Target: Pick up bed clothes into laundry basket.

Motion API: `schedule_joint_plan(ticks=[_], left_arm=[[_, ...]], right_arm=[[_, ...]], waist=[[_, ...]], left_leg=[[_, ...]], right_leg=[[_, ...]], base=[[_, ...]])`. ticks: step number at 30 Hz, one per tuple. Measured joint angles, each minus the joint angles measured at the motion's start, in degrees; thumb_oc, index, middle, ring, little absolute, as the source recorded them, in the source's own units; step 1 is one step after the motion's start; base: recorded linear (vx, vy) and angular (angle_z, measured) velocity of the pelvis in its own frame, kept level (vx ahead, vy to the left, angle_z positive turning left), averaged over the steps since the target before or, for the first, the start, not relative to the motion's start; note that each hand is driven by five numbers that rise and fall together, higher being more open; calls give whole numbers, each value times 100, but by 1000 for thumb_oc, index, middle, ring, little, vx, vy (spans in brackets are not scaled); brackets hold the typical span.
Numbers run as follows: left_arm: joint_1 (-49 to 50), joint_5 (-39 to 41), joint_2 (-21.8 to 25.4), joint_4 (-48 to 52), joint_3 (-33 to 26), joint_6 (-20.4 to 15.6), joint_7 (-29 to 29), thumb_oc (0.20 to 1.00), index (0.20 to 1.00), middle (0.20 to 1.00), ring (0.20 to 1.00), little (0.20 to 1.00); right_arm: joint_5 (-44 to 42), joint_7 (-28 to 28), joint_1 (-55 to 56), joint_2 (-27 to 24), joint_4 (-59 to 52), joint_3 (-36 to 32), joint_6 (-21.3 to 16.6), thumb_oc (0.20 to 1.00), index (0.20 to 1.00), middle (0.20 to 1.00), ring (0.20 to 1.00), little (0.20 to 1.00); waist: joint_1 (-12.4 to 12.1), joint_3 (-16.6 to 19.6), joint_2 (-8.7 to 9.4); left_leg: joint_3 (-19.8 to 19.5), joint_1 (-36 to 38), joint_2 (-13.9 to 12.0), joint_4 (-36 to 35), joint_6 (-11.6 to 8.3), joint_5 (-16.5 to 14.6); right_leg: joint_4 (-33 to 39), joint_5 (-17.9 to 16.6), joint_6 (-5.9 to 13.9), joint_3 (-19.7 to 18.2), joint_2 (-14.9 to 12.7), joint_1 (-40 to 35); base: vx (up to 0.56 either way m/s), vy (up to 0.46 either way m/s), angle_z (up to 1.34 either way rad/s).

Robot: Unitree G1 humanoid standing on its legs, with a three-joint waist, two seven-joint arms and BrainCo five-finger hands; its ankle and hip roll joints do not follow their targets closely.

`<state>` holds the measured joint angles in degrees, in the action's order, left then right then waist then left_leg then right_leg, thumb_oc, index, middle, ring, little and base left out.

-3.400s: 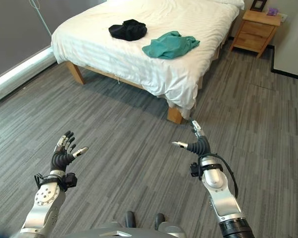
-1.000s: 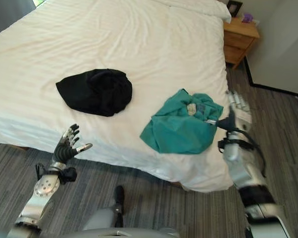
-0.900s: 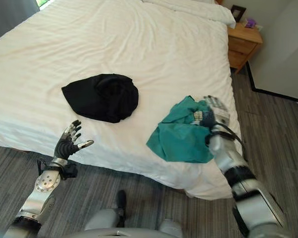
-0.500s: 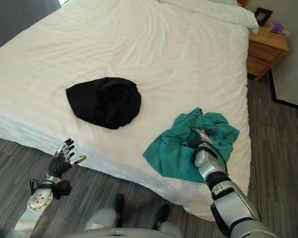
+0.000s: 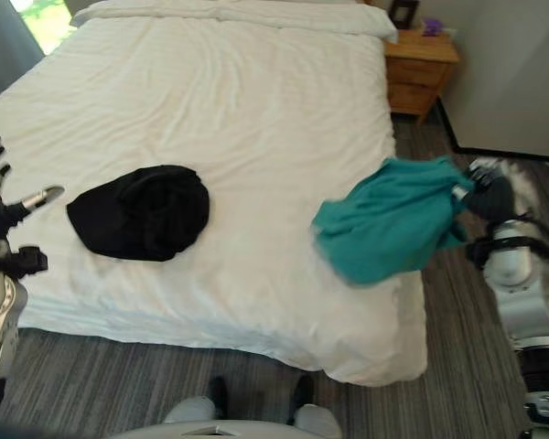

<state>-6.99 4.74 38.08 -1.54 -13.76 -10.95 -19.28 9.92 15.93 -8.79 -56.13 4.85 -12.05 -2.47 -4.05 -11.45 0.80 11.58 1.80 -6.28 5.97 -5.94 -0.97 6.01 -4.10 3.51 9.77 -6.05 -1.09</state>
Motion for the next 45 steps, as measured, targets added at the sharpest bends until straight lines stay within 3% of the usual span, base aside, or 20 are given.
schedule_joint_plan(ticks=[2, 3, 4, 7, 13, 14, 15, 17, 23, 27, 30, 32, 35, 36, 37, 39, 41, 42, 44, 45], left_arm=[[32, -525, 55, -518, 60, 195, -192, 1000, 1000, 1000, 1000, 1000], [178, -1135, 125, -1017, 84, 338, -397, 1000, 1000, 1000, 1000, 1000], [316, -1695, 175, -1501, 111, 633, -462, 1000, 1000, 1000, 1000, 1000], [475, -2626, -82, -2475, 557, 1205, -418, 1000, 1000, 1000, 1000, 1000], [-586, -3142, -600, -6462, 1950, 1767, -337, 1000, 1000, 1000, 1000, 1000], [-883, -3136, -705, -6907, 2140, 1795, -291, 498, 498, 498, 498, 498], [-944, -3149, -880, -7041, 2331, 1848, -211, 200, 200, 200, 200, 200], [-1090, -3319, -1293, -7557, 2692, 1874, -185, 200, 200, 200, 200, 200], [-1069, -3433, -640, -5985, 2648, 1845, 119, 200, 200, 200, 200, 200], [-1141, -3271, 244, -3119, 2610, 1840, -97, 200, 200, 200, 200, 200], [-1545, -3277, 596, -1816, 2193, 1612, -565, 200, 200, 200, 200, 200], [-1330, -3238, 775, -845, 1756, 1577, -612, 200, 200, 200, 200, 200], [-887, -2938, 288, 102, 1043, 1270, -759, 200, 200, 200, 200, 200], [-624, -2751, 135, 685, 1046, 1196, -738, 200, 200, 200, 200, 200], [-719, -2735, 32, 883, 1049, 1083, -720, 200, 200, 200, 200, 200], [-891, -2631, -256, 983, 1037, 966, -664, 200, 200, 200, 200, 200], [-654, -2331, -222, 1347, 1098, 844, -543, 200, 200, 200, 200, 200], [-651, -2219, -139, 1341, 1098, 841, -525, 200, 200, 200, 200, 200], [-703, -2046, -36, 1282, 1102, 848, -515, 200, 200, 200, 200, 200], [-609, -1938, -50, 1294, 1125, 803, -516, 200, 200, 200, 200, 200]], right_arm=[[0, 192, -16, -138, -400, -599, -48, 200, 200, 200, 200, 200], [5, 417, -95, -82, -448, -615, -69, 200, 200, 200, 200, 200], [23, 449, 265, 44, -450, -961, -118, 200, 200, 200, 200, 200], [20, 621, 2059, 626, -336, -2364, -47, 200, 200, 200, 200, 200], [32, 766, 2152, 774, -372, -1796, 82, 200, 200, 200, 200, 200], [32, 823, 2025, 771, -369, -1662, 87, 200, 200, 200, 200, 200], [32, 880, 1939, 760, -374, -1551, 87, 200, 200, 200, 200, 200], [37, 879, 1578, 736, -320, -1108, 103, 200, 200, 200, 200, 200], [361, 859, 2082, 563, -587, -1153, 105, 200, 200, 200, 200, 200], [648, 908, 2219, 1263, -684, -1442, 97, 200, 200, 200, 200, 200], [875, 899, 2259, 1659, -830, -1466, 165, 200, 200, 200, 200, 200], [1073, 923, 2230, 1800, -993, -1460, 138, 200, 200, 200, 200, 200], [1264, 848, 1810, 2014, -1106, -948, 211, 200, 200, 200, 200, 200], [1282, 696, 1486, 2131, -1111, -755, 186, 200, 200, 200, 200, 200], [1281, 674, 1173, 2074, -1109, -809, 194, 200, 200, 200, 200, 200], [1273, 627, 1118, 2268, -1083, -738, 275, 200, 200, 200, 200, 200], [1273, 603, 1192, 2183, -1150, -698, 255, 200, 200, 200, 200, 200], [1273, 600, 1154, 2181, -1174, -640, 241, 200, 200, 200, 200, 200], [1263, 588, 1083, 2186, -1258, -466, 157, 200, 200, 200, 200, 200], [1261, 575, 977, 2208, -1329, -203, 98, 200, 200, 200, 200, 200]], waist=[[258, -16, -15], [520, 30, -143], [519, 41, -192], [1017, 380, -6], [1441, 668, -73], [1471, 728, -171], [1504, 740, -185], [1479, 868, -419], [1448, 756, -229], [1311, 397, 133], [1099, 166, 41], [837, 138, 64], [625, -93, 96], [394, -112, 53], [392, -187, -481], [497, -365, -345], [144, -344, -310], [0, -324, -261], [-87, -251, -140], [-138, -152, -79]], left_leg=[[-771, -170, 46, 19, -57, -154], [-1834, -147, 466, -166, 149, -398], [-1886, 114, 666, -695, 429, -288], [-910, 559, 536, -1176, 468, -233], [-586, 733, 567, -1141, 494, -275], [-594, 736, 579, -1141, 494, -276], [-581, 737, 605, -1143, 464, -316], [-412, 755, 651, -1174, 491, -360], [-103, 658, 715, -1176, 518, -316], [366, 408, 624, -1139, 567, -118], [609, 293, 258, -1124, 506, -10], [1023, 432, 192, -1116, 436, -70], [1446, 155, -154, -28, 246, -346], [1251, -110, 352, -514, 503, -300], [1243, -158, 208, -1134, 942, 106], [1596, 62, 155, -1014, 755, 157], [2217, 278, -208, -770, 741, 152], [2343, 330, -323, -665, 731, 145], [2374, 383, -463, -453, 733, 148], [2588, 459, -713, -246, 670, 192]], right_leg=[[-2, -126, -54, -390, -15, 137], [-22, -356, 103, -894, 41, 267], [-20, -355, 140, -1222, 17, 374], [12, -150, 348, -954, -182, 138], [-22, -350, 381, -875, -213, 191], [-22, -352, 378, -879, -204, 189], [-25, -353, 380, -912, -204, 217], [-23, -380, 426, -1056, -214, 237], [10, -406, 568, -1331, -248, 503], [13, -151, 974, -852, -366, 982], [-100, -323, 767, 353, -460, 890], [-584, -148, 360, 1540, -871, 711], [-527, -755, -362, 1584, -542, 601], [1, -1476, 344, 1055, -339, 811], [-57, -1441, 764, 1083, -112, 909], [-1668, -92, 233, 1875, -798, 887], [-2706, 406, 475, 2780, -1714, 429], [-2399, 342, 505, 2991, -1860, 180], [-1573, -508, 205, 3054, -1911, -193], [-1080, -659, 250, 2980, -1615, -370]], base=[[158, 194, -127], [348, 313, -217], [261, 236, -170], [101, 150, -31], [13, 169, -33], [18, 200, -4], [17, 210, -11], [2, 163, -35], [-77, 86, -30], [-178, -51, -48], [-230, -11, -56], [-225, 16, -91], [-249, -15, -127], [-217, -99, -196], [-139, -110, -162], [-203, -185, -63], [-233, -256, -138], [-172, -291, -144], [-57, -230, -106], [-32, -190, -106]])
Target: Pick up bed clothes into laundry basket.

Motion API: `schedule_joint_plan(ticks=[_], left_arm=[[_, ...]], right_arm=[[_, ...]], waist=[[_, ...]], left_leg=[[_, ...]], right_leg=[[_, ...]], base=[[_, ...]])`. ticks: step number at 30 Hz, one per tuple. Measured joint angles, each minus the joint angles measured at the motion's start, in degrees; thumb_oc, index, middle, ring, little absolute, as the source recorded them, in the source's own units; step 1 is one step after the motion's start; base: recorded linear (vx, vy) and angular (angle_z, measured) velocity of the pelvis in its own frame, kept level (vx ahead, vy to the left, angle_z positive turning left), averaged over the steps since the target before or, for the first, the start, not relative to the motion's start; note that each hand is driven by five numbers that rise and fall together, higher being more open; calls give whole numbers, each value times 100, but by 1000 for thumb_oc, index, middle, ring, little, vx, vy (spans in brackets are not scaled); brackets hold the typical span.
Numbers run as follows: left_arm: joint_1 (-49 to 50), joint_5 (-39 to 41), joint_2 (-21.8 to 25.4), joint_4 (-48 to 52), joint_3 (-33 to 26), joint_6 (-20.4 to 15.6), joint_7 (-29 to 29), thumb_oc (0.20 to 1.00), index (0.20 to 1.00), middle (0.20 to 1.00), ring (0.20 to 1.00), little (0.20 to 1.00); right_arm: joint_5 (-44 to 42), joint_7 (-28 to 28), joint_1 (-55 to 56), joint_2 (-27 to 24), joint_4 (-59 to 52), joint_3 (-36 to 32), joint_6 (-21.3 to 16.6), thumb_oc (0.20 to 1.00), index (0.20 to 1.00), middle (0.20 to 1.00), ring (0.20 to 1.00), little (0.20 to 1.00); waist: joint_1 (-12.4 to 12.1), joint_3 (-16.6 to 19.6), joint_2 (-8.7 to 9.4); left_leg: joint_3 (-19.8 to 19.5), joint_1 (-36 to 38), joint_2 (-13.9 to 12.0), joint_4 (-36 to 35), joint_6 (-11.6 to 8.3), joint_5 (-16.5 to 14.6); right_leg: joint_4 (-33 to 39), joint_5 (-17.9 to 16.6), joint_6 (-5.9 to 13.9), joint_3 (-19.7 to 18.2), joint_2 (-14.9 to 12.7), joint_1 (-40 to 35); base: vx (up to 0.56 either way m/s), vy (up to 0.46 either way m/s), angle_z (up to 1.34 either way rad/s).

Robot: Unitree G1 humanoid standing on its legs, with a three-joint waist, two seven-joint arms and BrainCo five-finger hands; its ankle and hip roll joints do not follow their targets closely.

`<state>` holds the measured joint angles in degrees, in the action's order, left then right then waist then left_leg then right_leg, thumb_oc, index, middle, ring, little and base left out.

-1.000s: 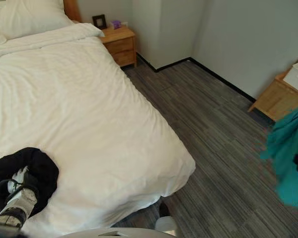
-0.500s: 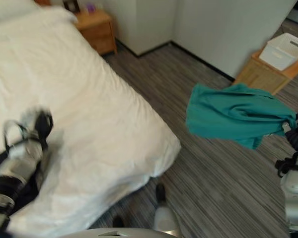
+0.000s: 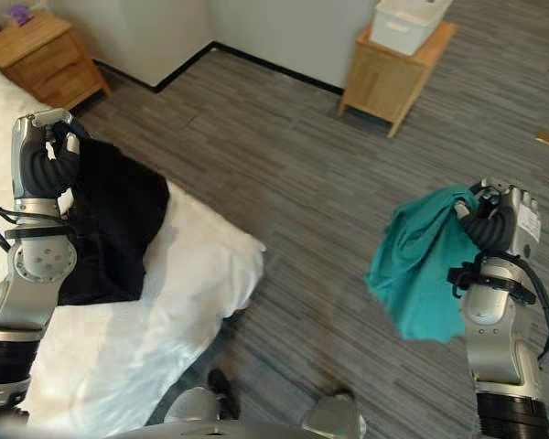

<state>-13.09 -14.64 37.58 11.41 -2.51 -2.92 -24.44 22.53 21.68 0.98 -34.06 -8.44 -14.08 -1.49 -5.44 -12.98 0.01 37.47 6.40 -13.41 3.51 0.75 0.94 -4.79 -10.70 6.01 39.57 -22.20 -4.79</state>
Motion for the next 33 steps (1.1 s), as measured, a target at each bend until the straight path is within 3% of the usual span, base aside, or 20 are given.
schedule_joint_plan(ticks=[2, 3, 4, 5, 6, 8, 10, 11, 12, 13, 15, 18, 20, 22, 24, 27, 29, 30, 31, 33], left_arm=[[222, 25, -180, 10, 48, -93, 4, 200, 200, 200, 200, 200], [243, 51, -293, 22, 170, -99, 3, 200, 200, 200, 200, 200], [455, 102, -589, 150, 249, -155, -22, 200, 200, 200, 200, 200], [561, 101, -666, 211, 272, -202, -17, 200, 200, 200, 200, 200], [625, 108, -835, 193, 259, -198, -28, 200, 200, 200, 200, 200], [661, 348, -1068, 138, 173, -208, -130, 200, 200, 200, 200, 200], [1426, 620, -1338, 156, 7, -196, -263, 200, 200, 200, 200, 200], [1574, 698, -1506, 108, 320, -161, -167, 200, 200, 200, 200, 200], [1567, 707, -1621, 119, 618, -160, -104, 200, 200, 200, 200, 200], [1546, 707, -1642, 122, 804, -160, -61, 200, 200, 200, 200, 200], [1405, 711, -1717, 118, 961, -212, -16, 200, 200, 200, 200, 200], [812, 761, -1715, -219, 909, -206, -14, 200, 200, 200, 200, 200], [606, 771, -1622, -532, 902, -197, -67, 200, 200, 200, 200, 200], [733, 799, -1523, -570, 867, -117, -49, 200, 200, 200, 200, 200], [885, 896, -1333, -365, 872, -81, -59, 200, 200, 200, 200, 200], [751, 913, -1232, -356, 944, 67, -59, 200, 200, 200, 200, 200], [601, 922, -1271, -288, 955, 94, -59, 200, 200, 200, 200, 200], [475, 922, -1292, -262, 970, 95, -112, 200, 200, 200, 200, 200], [127, 922, -1344, -267, 1159, 104, -111, 200, 200, 200, 200, 200], [-103, 919, -1475, -262, 1237, 93, -97, 200, 200, 200, 200, 200]], right_arm=[[-3, -25, -7, 37, 16, 107, -24, 200, 200, 200, 200, 200], [-10, -18, 100, 8, 23, 49, -7, 200, 200, 200, 200, 200], [-14, -37, 137, -97, 43, -39, -6, 200, 200, 200, 200, 200], [-19, -65, 155, -96, 32, -55, -3, 200, 200, 200, 200, 200], [-66, -64, 295, -61, 33, 118, -7, 200, 200, 200, 200, 200], [-119, -127, 613, 141, -12, 821, -161, 200, 200, 200, 200, 200], [-121, -318, 726, 328, -144, 1302, -201, 200, 200, 200, 200, 200], [-126, -348, 1104, 95, -454, 1116, -266, 200, 200, 200, 200, 200], [-131, -352, 1104, -138, -454, 892, -252, 200, 200, 200, 200, 200], [-154, -347, 1058, -343, -457, 804, -250, 200, 200, 200, 200, 200], [-280, -341, 906, -698, -460, 803, -265, 200, 200, 200, 200, 200], [-420, -371, 241, -768, -195, 1513, -254, 200, 200, 200, 200, 200], [-479, -356, -185, -662, -131, 1739, -184, 200, 200, 200, 200, 200], [-492, -356, -207, -385, -238, 1918, -260, 200, 200, 200, 200, 200], [-470, -353, -59, -290, -276, 1901, -352, 200, 200, 200, 200, 200], [-435, -377, -70, -195, -315, 1840, -246, 200, 200, 200, 200, 200], [-433, -380, -92, -157, -459, 1774, -217, 200, 200, 200, 200, 200], [-428, -386, -141, -52, -530, 1670, -270, 200, 200, 200, 200, 200], [-432, -361, -84, -61, -727, 1458, -250, 200, 200, 200, 200, 200], [-434, -353, -72, -40, -766, 1297, -253, 200, 200, 200, 200, 200]], waist=[[52, 57, -61], [152, 119, -137], [262, 277, -407], [291, 310, -631], [406, 405, -757], [501, 486, -439], [2, 415, -162], [-3, 254, 118], [-4, 107, 128], [35, 89, -32], [30, 126, -533], [-185, 236, -589], [-404, 214, -521], [-618, 307, -117], [-718, 461, 315], [-426, 395, 294], [-287, 316, 148], [-238, 178, 19], [-147, -30, -307], [175, -183, -585]], left_leg=[[3, -311, -541, 817, -274, -146], [-77, -332, -469, 479, -505, -226], [-23, -233, -289, -643, -621, 198], [130, -171, -359, -640, -310, 970], [250, 31, -476, -623, -368, 887], [12, 171, -782, -33, -392, 914], [-2175, -255, -947, 1600, -314, 1135], [-3803, -724, 45, 1772, -1092, 17], [-3993, -1035, 488, 1486, -1185, -167], [-3576, -1347, 514, 1301, -1092, -55], [-2781, -2133, 725, 1212, -800, 910], [-2547, -2420, 1307, 378, -913, 652], [-2334, -2413, 1285, -79, -787, 736], [-2100, -2100, 1494, 357, 85, 242], [-2128, -1943, 1738, 263, 331, 37], [-2801, -1115, 2014, -268, 641, 16], [-3128, -801, 1999, -343, 740, -220], [-3172, -639, 1971, -331, 802, -169], [-3903, -276, 1966, -407, 545, -363], [-4495, 39, 1876, -510, 496, -441]], right_leg=[[539, -4, -34, -158, 376, -217], [699, -1, -32, -240, 469, -270], [703, -14, -51, -384, 664, -121], [784, -9, -44, -596, 831, -149], [772, 60, 14, -651, 945, -195], [1062, 379, -113, -746, 1241, -124], [597, 794, -747, -931, 1416, 374], [826, 817, -440, -1347, 1138, 293], [886, 760, -347, -1504, 1056, 206], [894, 772, -282, -1523, 1165, 91], [743, 1045, -285, -1595, 1433, 66], [1023, 1239, -148, -1786, 1488, -181], [1086, 1556, 92, -1761, 1528, -725], [662, 2098, 164, -2344, 1330, -945], [-84, 2190, 320, -2678, 1352, -718], [-3643, 1871, 841, -2957, 1259, 333], [-4399, 1938, 759, -3064, 1285, 897], [-4615, 2019, 625, -2972, 1229, 1250], [-4066, 2314, 206, -2657, 1092, 1770], [-2511, 2324, -30, -2607, 1274, 1996]], base=[[-60, -344, -79], [3, -342, -52], [46, -222, -78], [88, -271, -104], [129, -267, -138], [213, -412, -194], [239, -423, -312], [110, -161, -248], [87, -130, -132], [162, -126, -79], [265, -153, -64], [619, -42, -46], [1009, 73, -23], [347, 30, -11], [546, 107, 23], [444, 97, 80], [445, 10, 75], [769, -55, 81], [810, -118, 125], [480, -111, 159]])
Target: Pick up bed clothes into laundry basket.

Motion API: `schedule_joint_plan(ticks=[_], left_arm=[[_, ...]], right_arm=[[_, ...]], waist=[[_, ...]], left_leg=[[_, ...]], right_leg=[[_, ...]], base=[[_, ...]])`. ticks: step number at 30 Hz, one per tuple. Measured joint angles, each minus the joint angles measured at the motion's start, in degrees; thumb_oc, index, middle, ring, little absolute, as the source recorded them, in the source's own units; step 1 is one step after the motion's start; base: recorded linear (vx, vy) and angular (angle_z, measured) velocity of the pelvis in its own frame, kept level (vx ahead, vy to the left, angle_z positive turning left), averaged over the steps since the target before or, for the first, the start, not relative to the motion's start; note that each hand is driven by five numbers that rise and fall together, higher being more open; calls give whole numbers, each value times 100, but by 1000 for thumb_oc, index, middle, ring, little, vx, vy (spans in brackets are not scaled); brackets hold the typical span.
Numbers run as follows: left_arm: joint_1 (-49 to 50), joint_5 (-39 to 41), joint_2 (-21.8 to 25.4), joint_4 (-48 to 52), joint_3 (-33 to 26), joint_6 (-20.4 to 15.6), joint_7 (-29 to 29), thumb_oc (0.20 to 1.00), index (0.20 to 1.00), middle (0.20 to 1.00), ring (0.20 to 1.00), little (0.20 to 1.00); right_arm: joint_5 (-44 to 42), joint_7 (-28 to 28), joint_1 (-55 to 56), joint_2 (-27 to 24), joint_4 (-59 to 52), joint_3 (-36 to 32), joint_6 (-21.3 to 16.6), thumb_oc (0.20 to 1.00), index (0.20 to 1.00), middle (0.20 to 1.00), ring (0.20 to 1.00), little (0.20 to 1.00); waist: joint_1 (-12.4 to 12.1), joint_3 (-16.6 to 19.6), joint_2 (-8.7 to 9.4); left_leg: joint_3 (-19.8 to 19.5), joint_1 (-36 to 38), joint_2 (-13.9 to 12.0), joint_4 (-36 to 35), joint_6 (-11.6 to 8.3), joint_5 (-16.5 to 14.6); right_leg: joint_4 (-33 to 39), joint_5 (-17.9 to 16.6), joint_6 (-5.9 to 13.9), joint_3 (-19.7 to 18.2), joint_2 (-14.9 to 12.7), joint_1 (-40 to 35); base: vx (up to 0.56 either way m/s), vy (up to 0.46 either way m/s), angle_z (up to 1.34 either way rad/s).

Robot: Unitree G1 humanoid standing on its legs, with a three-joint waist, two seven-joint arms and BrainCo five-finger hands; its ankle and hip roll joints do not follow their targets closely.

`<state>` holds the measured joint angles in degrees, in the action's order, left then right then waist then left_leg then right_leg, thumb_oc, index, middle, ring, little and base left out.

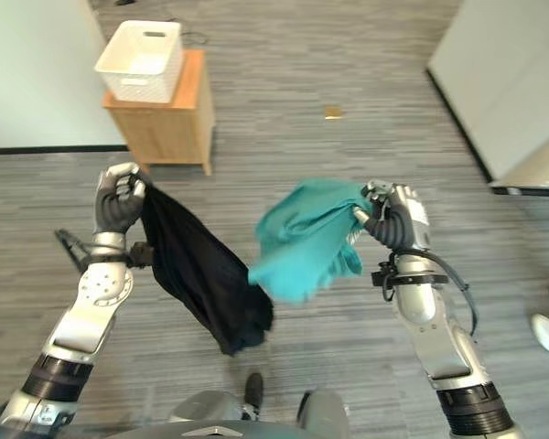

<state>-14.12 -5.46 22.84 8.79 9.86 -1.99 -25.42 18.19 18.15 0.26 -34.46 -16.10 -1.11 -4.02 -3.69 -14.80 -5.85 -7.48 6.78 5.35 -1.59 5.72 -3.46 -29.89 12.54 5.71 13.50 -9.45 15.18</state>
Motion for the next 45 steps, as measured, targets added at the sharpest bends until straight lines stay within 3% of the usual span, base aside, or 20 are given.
schedule_joint_plan(ticks=[4, 6, 8, 10, 13, 17, 18, 20, 21, 25, 27, 28, 29, 31, 33, 36, 38, 41, 44, 45], left_arm=[[51, -30, 23, 21, 12, 5, 94, 200, 200, 200, 200, 200], [110, -33, 57, 32, 92, 2, 109, 200, 200, 200, 200, 200], [360, -35, -35, 23, 79, 8, 107, 200, 200, 200, 200, 200], [445, -40, -41, 53, 41, 17, 123, 200, 200, 200, 200, 200], [496, -39, 26, 55, 49, 38, 160, 200, 200, 200, 200, 200], [673, 68, 35, 183, -109, -29, 268, 200, 200, 200, 200, 200], [730, 88, 81, 271, -144, -34, 325, 200, 200, 200, 200, 200], [736, 107, 108, 220, -139, -31, 334, 200, 200, 200, 200, 200], [809, 266, 98, 121, -136, -30, 338, 200, 200, 200, 200, 200], [975, 314, -35, 7, -132, -36, 358, 200, 200, 200, 200, 200], [976, 312, -54, 26, -76, -37, 372, 200, 200, 200, 200, 200], [939, 314, -40, 37, -84, -24, 374, 200, 200, 200, 200, 200], [825, 315, -45, 41, -38, 4, 375, 200, 200, 200, 200, 200], [733, 321, -47, 51, -11, 8, 383, 200, 200, 200, 200, 200], [689, 430, -6, 66, -4, -3, 375, 200, 200, 200, 200, 200], [512, 550, -66, 75, 17, 12, 365, 200, 200, 200, 200, 200], [351, 543, -82, 39, 168, 11, 324, 200, 200, 200, 200, 200], [256, 536, -60, 54, 315, -5, 328, 200, 200, 200, 200, 200], [467, 537, 61, 59, 268, -36, 319, 200, 200, 200, 200, 200], [479, 540, -186, 25, 238, -59, 329, 200, 200, 200, 200, 200]], right_arm=[[6, 37, 8, -25, 6, -95, 28, 200, 200, 200, 200, 200], [65, 68, -19, -13, 35, -156, 43, 200, 200, 200, 200, 200], [276, 174, -321, -58, 424, -251, 129, 200, 200, 200, 200, 200], [410, 156, -500, -77, 604, -197, 261, 200, 200, 200, 200, 200], [433, 132, -522, 56, 744, -3, 268, 200, 200, 200, 200, 200], [437, 126, -459, 170, 972, 179, 275, 200, 200, 200, 200, 200], [439, 127, -395, 268, 989, 186, 340, 200, 200, 200, 200, 200], [438, 131, -477, 403, 996, 218, 360, 200, 200, 200, 200, 200], [435, 153, -632, 483, 1051, 349, 389, 200, 200, 200, 200, 200], [433, 178, -700, 368, 1015, 613, 412, 200, 200, 200, 200, 200], [427, 274, -690, 342, 993, 571, 439, 200, 200, 200, 200, 200], [427, 309, -720, 358, 949, 575, 474, 200, 200, 200, 200, 200], [429, 371, -977, 315, 890, 584, 509, 200, 200, 200, 200, 200], [431, 465, -1338, 443, 733, 569, 565, 200, 200, 200, 200, 200], [594, 536, -1676, 382, 731, 672, 491, 200, 200, 200, 200, 200], [914, 585, -1735, 273, 289, 590, 631, 200, 200, 200, 200, 200], [1152, 685, -1879, -22, 116, 528, 669, 200, 200, 200, 200, 200], [1330, 879, -2460, -666, 91, 140, 685, 200, 200, 200, 200, 200], [1323, 1035, -2765, -1038, 85, 78, 698, 200, 200, 200, 200, 200], [1321, 1094, -2662, -1139, 78, 48, 713, 200, 200, 200, 200, 200]], waist=[[409, -10, 86], [515, 90, 232], [426, 360, 90], [182, 364, 34], [116, 348, 217], [65, 250, 466], [-195, 61, 826], [-315, -70, 1039], [-437, -86, 1011], [-557, 48, 398], [-647, 125, 301], [-742, 154, 384], [-784, 164, 663], [-805, 160, 649], [-1148, 185, 608], [-906, 160, 673], [-605, 73, 542], [-378, -54, 298], [-488, -7, 414], [-405, 10, 242]], left_leg=[[-28, 669, -25, -142, -361, -250], [203, 1087, -23, -229, -373, -428], [612, 1722, -262, -328, -739, -794], [882, 1698, -463, 301, -813, -751], [857, 1603, -732, 783, -1158, -853], [993, -864, -994, 5472, -1250, -329], [1022, -2281, -944, 6455, -1059, -312], [1094, -2958, -1020, 5456, -957, -336], [1091, -2981, -1083, 3453, -933, -286], [1494, -2888, -1071, 346, -911, 6], [2082, -2832, -1008, 218, -814, -76], [2342, -2783, -878, 377, -435, 352], [2599, -2790, -541, 755, -490, 474], [2533, -2728, -383, 1211, -511, 490], [2538, -2330, -375, 1180, -370, 593], [1967, -1715, -64, 766, 154, 667], [1399, -1343, 69, 438, 193, 718], [833, -718, 45, -55, 10, 695], [254, -410, 107, 151, 2, 350], [-330, -454, -126, 244, -140, 263]], right_leg=[[2297, -900, 88, -252, 308, 380], [2748, -1234, -144, -29, 340, 417], [2688, -1800, -625, 1547, 386, 173], [1960, -1728, -1256, 1476, 450, 209], [1981, -1304, -1372, 1045, 744, -300], [2519, -943, -1242, 577, 1059, -1266], [2575, -739, -1218, 250, 925, -1486], [2777, -779, -986, 92, 823, -1786], [3031, -721, -794, -73, 821, -2132], [3541, -378, -376, -58, 980, -3211], [3551, -141, -164, 2, 931, -3536], [3497, 107, -37, 201, 793, -3805], [3330, 189, -59, 389, 343, -3913], [2917, -18, -234, 625, 118, -4049], [1582, -228, 14, 346, -107, -3648], [-732, -629, 344, 68, -34, -2624], [-1611, -111, 208, -69, 323, -1806], [-560, 227, -33, -162, 348, -640], [1500, -521, 50, -641, -16, -415], [1709, -524, -68, -1387, 621, -430]], base=[[558, -113, 143], [606, -146, 119], [724, -175, 82], [402, -90, -24], [371, -167, -29], [404, -197, -51], [564, 37, -91], [537, 150, -73], [563, 202, -68], [512, 113, -40], [251, 34, -8], [727, 132, 28], [536, 112, 42], [613, 184, 13], [449, 176, -40], [395, 97, 58], [318, -76, 121], [167, -140, 124], [369, -340, 127], [241, -434, 154]])
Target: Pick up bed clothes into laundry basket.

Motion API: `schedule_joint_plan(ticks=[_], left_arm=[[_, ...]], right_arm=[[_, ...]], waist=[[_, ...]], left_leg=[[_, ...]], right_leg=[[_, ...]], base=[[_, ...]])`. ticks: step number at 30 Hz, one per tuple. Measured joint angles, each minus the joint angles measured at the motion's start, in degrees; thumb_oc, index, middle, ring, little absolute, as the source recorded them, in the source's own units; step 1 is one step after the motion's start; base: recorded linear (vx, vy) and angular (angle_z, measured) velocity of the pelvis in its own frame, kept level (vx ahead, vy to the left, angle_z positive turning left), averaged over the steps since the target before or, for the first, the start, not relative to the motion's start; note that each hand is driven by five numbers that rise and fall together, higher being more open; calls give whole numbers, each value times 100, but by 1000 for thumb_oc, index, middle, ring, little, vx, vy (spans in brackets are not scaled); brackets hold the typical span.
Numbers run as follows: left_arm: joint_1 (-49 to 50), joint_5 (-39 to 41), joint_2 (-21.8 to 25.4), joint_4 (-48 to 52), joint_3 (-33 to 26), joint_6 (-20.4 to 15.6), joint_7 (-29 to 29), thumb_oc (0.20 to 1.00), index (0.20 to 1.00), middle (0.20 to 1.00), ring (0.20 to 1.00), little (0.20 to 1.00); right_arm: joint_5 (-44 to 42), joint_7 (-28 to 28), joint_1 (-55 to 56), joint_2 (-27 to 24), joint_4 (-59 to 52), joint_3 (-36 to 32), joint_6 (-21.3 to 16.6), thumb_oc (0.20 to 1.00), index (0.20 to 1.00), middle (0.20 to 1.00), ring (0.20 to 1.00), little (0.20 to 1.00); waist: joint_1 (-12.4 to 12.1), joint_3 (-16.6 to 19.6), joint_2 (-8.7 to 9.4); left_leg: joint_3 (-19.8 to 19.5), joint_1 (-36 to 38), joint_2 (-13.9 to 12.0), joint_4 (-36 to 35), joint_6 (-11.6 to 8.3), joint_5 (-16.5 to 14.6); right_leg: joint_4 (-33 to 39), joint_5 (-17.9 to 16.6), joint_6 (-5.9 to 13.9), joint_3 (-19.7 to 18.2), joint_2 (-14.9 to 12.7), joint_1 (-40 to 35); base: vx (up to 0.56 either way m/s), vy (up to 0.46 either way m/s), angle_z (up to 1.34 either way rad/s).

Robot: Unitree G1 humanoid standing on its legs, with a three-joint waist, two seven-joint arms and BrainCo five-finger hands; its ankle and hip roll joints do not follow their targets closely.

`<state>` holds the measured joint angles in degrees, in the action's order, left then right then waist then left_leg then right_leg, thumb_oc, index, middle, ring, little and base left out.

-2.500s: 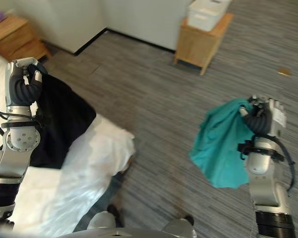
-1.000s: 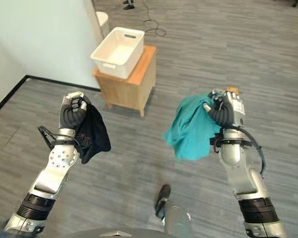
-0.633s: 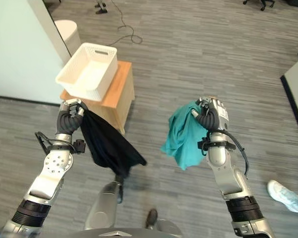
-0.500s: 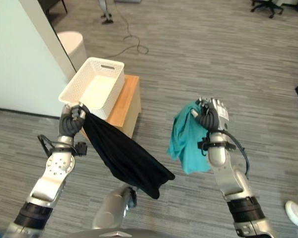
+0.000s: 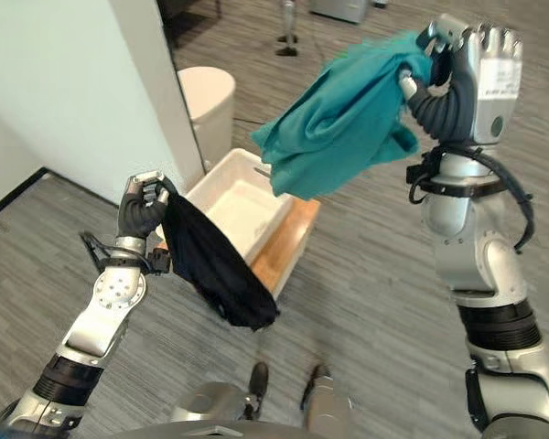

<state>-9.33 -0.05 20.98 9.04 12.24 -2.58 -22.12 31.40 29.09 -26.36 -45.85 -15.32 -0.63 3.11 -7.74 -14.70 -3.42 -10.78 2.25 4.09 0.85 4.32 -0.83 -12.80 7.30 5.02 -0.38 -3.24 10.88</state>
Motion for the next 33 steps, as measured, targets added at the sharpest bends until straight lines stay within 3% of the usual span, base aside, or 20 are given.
schedule_joint_plan(ticks=[1, 2, 3, 4, 5, 6, 7, 8, 9, 10, 14, 18, 24, 33], left_arm=[[-83, 3, -229, -214, 87, -64, 0, 200, 200, 200, 200, 200], [-172, 10, -306, -303, 151, -69, -2, 200, 200, 200, 200, 200], [-282, 117, -95, -368, 256, -65, 93, 200, 200, 200, 200, 200], [-144, 180, 71, -342, 244, -53, 174, 200, 200, 200, 200, 200], [177, 245, 250, -169, 158, -84, 207, 200, 200, 200, 200, 200], [446, 280, 164, -148, 69, -140, 206, 200, 200, 200, 200, 200], [655, 390, 240, -37, 26, -167, 198, 200, 200, 200, 200, 200], [685, 447, 302, 54, 32, -211, 232, 200, 200, 200, 200, 200], [698, 495, 277, 70, 21, -229, 225, 200, 200, 200, 200, 200], [707, 656, 286, 69, -24, -229, 237, 200, 200, 200, 200, 200], [738, 674, 221, 92, -72, -232, 259, 200, 200, 200, 200, 200], [862, 896, 177, 152, -169, -246, 300, 200, 200, 200, 200, 200], [968, 901, 171, 158, -196, -245, 366, 200, 200, 200, 200, 200], [919, 1115, 172, 157, -133, -245, 467, 200, 200, 200, 200, 200]], right_arm=[[-9, 59, 82, -328, 24, 43, 68, 200, 200, 200, 200, 200], [-19, 48, 46, -621, 73, 82, 94, 200, 200, 200, 200, 200], [-21, -69, -590, -836, 650, 422, 68, 200, 200, 200, 200, 200], [-44, -227, -1330, -823, 1234, 633, 138, 200, 200, 200, 200, 200], [-45, -190, -1635, -768, 1456, 854, 170, 200, 200, 200, 200, 200], [-43, -179, -1773, -688, 1593, 989, 158, 200, 200, 200, 200, 200], [-47, -183, -1861, -635, 1641, 1158, 170, 200, 200, 200, 200, 200], [-50, -236, -1956, -761, 1925, 1402, 162, 200, 200, 200, 200, 200], [-54, -293, -2035, -724, 2090, 1543, 172, 200, 200, 200, 200, 200], [-102, -447, -2101, -502, 2455, 1846, 204, 200, 200, 200, 200, 200], [-106, -689, -1947, -22, 2806, 2182, 251, 200, 200, 200, 200, 200], [-100, -837, -1310, 146, 2810, 2139, 263, 200, 200, 200, 200, 200], [-36, -965, -1248, 446, 3001, 2174, 201, 200, 200, 200, 200, 200], [-41, -1064, -1304, 494, 3704, 2374, 194, 200, 200, 200, 200, 200]], waist=[[126, 69, -217], [262, 84, -268], [250, -17, 121], [-143, 46, 598], [-175, 152, 847], [-242, 222, 692], [-300, 260, 693], [-244, 332, 668], [-299, 358, 599], [-413, 345, 651], [-427, 325, 621], [-535, 323, 623], [-869, 326, 591], [-979, 328, 589]], left_leg=[[-423, -155, -298, 87, -234, -94], [-576, -228, -379, 75, -394, -39], [-420, -107, -197, -37, -708, 221], [107, 283, 212, -51, -470, -21], [97, 574, 491, -38, -452, -355], [77, 663, 327, 20, -375, -536], [99, 535, 212, 178, -413, -571], [160, 433, 5, 78, -443, -589], [205, 444, -217, -77, -475, -557], [272, 485, -379, -30, -603, -618], [206, 403, -540, -127, -750, -620], [-145, 459, -536, -210, -767, -500], [-465, 423, -468, -217, -767, -453], [-880, 235, -347, -76, -780, -445]], right_leg=[[663, -37, -160, -948, 718, -97], [1135, -167, -139, -1232, 962, -155], [1635, -658, -95, -336, 655, -134], [1626, -1568, -515, 570, 60, -189], [1540, -2043, -399, 439, -292, -324], [1513, -1992, -376, 440, -75, -436], [1558, -2041, -429, 352, -75, -477], [1866, -1854, -353, 339, -12, -693], [1864, -1834, -399, 386, 120, -720], [1864, -1809, -482, 354, 264, -763], [1867, -1679, -516, 503, 329, -857], [1870, -1566, -437, 985, 222, -1052], [1869, -1502, -413, 1318, 115, -1115], [1869, -1420, -344, 1753, -29, -1202]], base=[[73, -268, 176], [173, -253, 178], [183, -136, 109], [223, -161, 96], [174, -142, 26], [123, -72, 33], [96, -116, 49], [94, -100, 61], [72, -121, 46], [102, -59, -1], [93, -69, 13], [81, -65, 60], [54, -24, 31], [28, -13, 24]])
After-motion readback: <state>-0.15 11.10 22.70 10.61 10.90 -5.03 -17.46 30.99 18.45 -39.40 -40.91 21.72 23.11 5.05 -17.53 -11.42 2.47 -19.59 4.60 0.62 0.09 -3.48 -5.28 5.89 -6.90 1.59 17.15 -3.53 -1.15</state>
